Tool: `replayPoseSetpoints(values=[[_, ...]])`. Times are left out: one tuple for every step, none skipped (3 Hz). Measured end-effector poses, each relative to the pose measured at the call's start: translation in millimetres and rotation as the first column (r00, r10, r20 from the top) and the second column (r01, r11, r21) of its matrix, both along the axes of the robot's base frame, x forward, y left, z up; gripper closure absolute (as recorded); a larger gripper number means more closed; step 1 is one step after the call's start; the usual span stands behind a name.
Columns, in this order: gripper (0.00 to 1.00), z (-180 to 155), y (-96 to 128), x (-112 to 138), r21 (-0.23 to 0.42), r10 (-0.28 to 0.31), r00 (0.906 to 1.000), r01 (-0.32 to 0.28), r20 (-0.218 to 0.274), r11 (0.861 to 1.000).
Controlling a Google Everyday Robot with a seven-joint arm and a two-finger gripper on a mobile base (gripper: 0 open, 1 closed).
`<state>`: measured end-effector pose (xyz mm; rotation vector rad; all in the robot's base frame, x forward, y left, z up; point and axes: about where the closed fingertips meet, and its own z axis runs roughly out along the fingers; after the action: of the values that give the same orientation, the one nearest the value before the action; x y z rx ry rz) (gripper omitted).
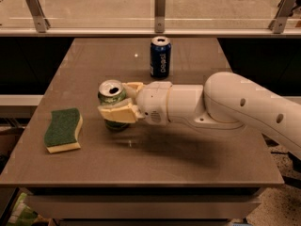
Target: Move green can near sponge
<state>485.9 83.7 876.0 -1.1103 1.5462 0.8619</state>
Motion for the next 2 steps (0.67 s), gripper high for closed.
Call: replayPoseSetpoints(values=[[0.82,0.3,0.1,0.0,0.000,0.000,1.0000,0.000,0.000,1.000],[0.58,1.4,2.3,-1.2,-0.001,0.004,1.0000,-0.004,0.002,1.000]])
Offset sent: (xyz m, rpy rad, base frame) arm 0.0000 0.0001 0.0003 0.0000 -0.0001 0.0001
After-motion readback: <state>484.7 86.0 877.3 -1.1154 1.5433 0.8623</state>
